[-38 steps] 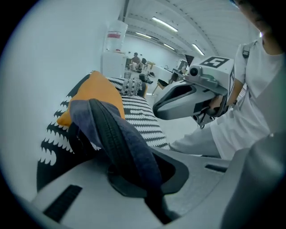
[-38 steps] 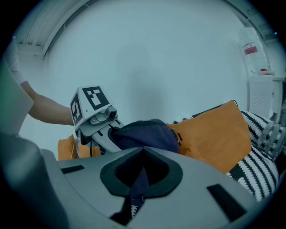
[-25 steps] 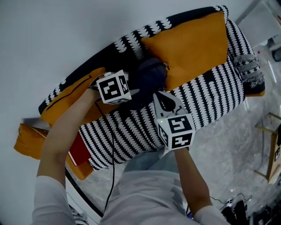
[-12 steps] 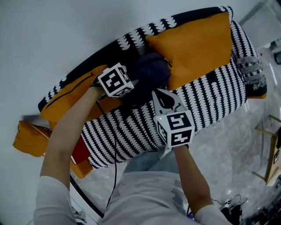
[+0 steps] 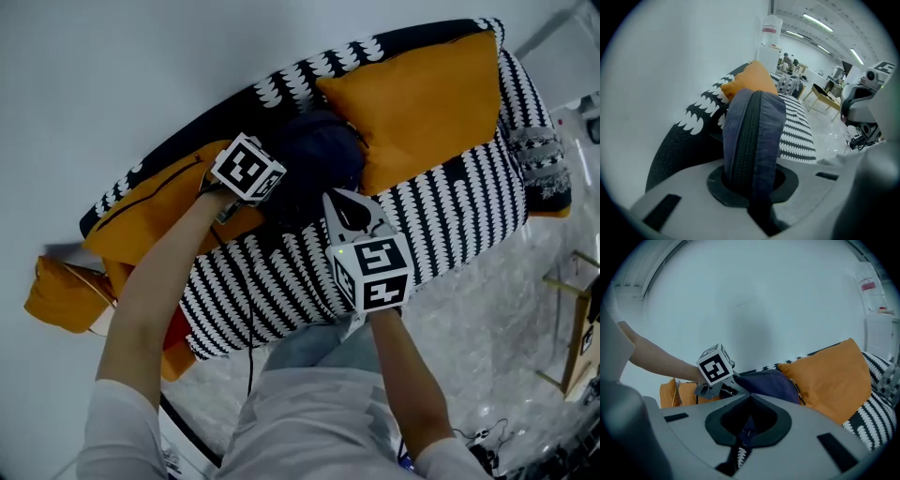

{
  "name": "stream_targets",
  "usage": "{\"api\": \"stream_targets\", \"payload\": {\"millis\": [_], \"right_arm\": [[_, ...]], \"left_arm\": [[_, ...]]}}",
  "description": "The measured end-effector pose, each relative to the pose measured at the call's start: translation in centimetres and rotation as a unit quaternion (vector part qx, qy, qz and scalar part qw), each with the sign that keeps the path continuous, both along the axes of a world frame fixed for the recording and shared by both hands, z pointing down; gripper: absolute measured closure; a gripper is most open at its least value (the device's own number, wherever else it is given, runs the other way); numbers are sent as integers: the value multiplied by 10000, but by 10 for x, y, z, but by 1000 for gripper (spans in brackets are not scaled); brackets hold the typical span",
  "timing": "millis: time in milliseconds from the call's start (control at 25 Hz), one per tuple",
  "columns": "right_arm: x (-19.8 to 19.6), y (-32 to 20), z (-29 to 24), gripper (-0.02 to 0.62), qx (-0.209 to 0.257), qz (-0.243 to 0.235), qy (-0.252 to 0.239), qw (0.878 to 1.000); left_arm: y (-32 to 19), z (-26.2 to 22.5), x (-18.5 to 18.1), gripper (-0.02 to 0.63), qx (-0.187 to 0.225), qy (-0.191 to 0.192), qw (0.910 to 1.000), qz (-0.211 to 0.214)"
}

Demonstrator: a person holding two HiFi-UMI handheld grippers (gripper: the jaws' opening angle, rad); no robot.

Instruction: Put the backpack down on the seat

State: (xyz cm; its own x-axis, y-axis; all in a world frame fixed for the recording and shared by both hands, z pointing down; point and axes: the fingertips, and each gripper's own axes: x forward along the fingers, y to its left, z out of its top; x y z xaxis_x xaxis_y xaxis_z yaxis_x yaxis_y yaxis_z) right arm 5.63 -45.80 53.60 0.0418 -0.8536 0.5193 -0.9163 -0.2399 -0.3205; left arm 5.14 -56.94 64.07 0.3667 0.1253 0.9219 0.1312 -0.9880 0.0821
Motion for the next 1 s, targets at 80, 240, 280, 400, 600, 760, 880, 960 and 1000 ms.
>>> {"api": "stream_targets", "payload": {"millis": [80, 240, 280, 400, 600, 760, 880, 960, 1000], "right_arm": [[-1, -2, 2, 594, -19, -14, -6, 10000], [-5, -2, 6, 594, -51, -51, -42, 10000], [-7, -2, 7, 594, -60, -69, -51, 9999], [-9, 0, 9, 594, -94, -101, -59, 9999], [-10, 2, 9, 594, -132, -106, -63, 9998], [-11, 4, 7, 594, -129, -137, -78, 9998], [-14, 6, 6, 594, -120, -170, -100, 9997], [-14, 8, 2, 594, -96, -186, -110, 9997], [-15, 8, 0, 594, -80, -197, -113, 9997]], "left_arm": [[-6, 3, -1, 584, 53, -10, 9998, -192], [-18, 10, 1, 549, 93, -13, 9977, -673], [-22, 10, 1, 526, 148, 19, 9966, -810], [-28, 6, 4, 465, 345, 190, 9929, -1118], [-34, -1, 11, 355, 712, 712, 9878, -1184], [-38, -13, 17, 307, 1001, 1027, 9808, -1325], [-38, -23, 18, 305, 1189, 1129, 9777, -1310], [-36, -32, 18, 305, 1238, 1186, 9761, -1332], [-36, -36, 16, 305, 1234, 1201, 9756, -1362]]}}
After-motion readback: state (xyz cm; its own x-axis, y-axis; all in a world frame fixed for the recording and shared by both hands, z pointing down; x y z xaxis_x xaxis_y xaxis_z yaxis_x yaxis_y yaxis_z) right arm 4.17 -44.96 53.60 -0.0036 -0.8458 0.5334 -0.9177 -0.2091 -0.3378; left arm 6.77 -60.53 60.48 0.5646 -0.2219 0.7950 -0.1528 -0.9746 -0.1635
